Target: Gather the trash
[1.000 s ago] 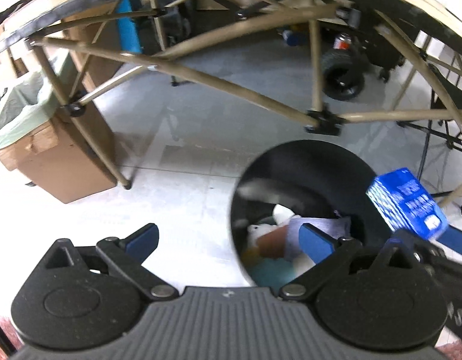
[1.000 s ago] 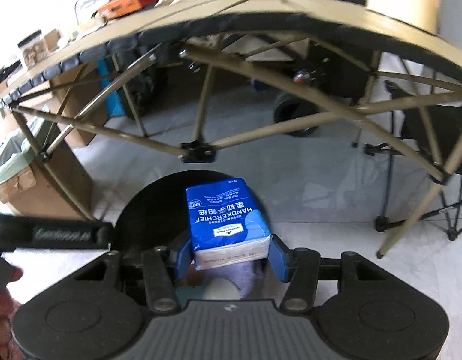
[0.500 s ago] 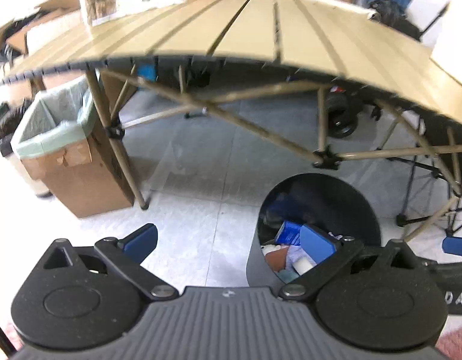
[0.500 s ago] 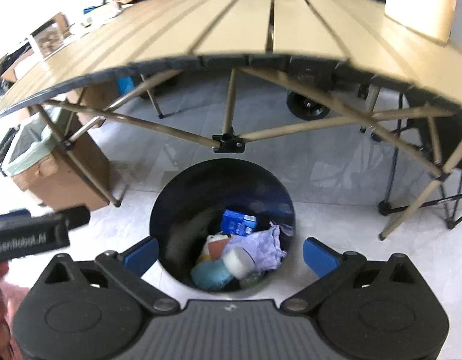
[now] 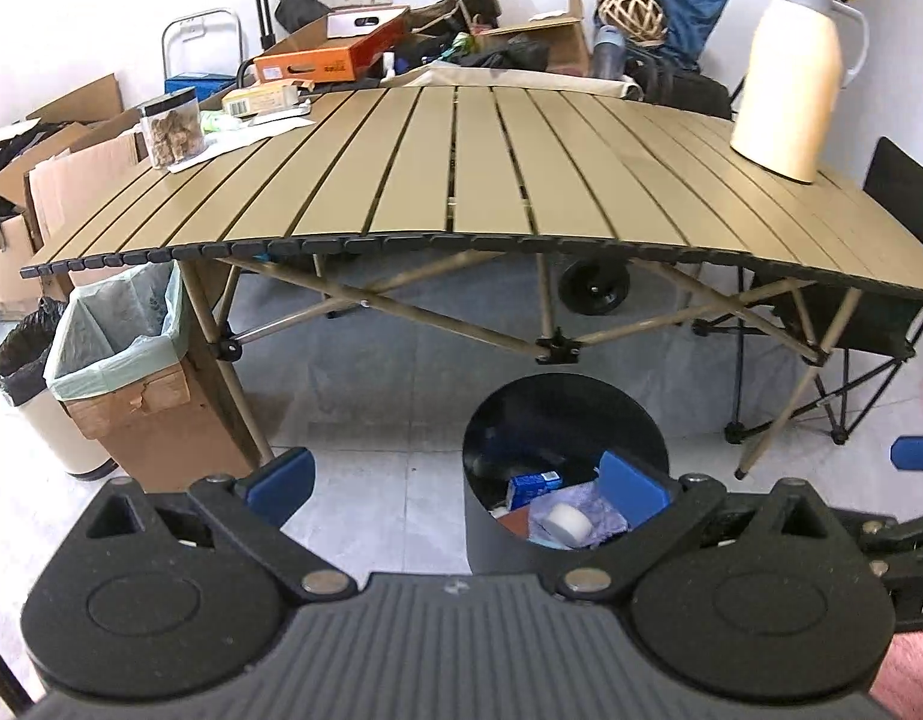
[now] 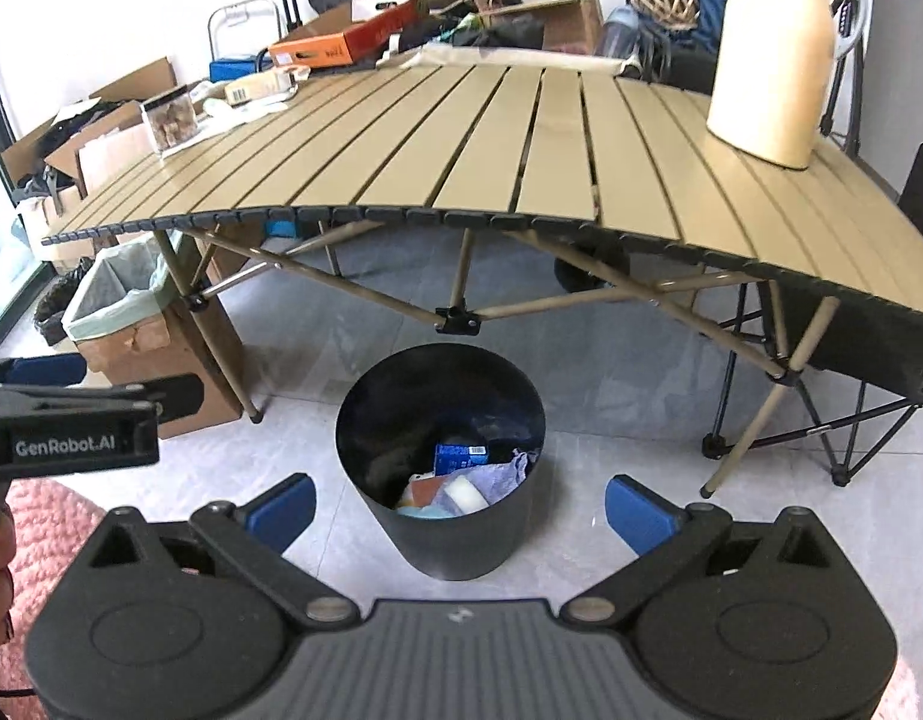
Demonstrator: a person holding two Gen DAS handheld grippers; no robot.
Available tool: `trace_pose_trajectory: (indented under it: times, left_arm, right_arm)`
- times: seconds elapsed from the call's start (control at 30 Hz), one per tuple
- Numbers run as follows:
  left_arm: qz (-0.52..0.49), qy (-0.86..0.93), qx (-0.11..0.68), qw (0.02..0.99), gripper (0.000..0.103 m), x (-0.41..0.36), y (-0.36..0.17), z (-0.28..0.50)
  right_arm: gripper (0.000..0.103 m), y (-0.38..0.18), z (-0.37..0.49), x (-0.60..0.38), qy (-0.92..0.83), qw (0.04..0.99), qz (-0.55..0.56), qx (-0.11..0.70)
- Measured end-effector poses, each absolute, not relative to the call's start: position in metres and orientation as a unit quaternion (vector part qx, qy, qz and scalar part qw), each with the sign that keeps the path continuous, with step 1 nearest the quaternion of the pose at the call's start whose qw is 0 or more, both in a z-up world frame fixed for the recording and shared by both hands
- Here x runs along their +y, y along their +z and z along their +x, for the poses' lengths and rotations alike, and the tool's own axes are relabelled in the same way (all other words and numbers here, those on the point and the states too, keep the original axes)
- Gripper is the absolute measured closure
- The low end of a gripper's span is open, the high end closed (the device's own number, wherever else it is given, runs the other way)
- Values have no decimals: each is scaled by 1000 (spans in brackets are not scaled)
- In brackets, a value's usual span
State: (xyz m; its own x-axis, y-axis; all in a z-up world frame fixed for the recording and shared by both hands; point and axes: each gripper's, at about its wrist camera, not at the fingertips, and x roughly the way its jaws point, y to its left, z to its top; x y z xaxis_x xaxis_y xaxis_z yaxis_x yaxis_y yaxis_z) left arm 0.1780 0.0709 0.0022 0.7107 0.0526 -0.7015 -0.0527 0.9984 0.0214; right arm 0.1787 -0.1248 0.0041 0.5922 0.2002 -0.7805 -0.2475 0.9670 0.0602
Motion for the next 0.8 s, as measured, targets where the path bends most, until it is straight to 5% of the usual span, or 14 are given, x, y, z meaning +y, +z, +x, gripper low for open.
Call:
trace_pose_trajectory:
  times: [0.8]
  left_arm:
    - [10, 23, 365, 930, 0, 64, 16, 146]
  right_arm:
    - [0, 18, 145, -140, 118, 903, -14, 413]
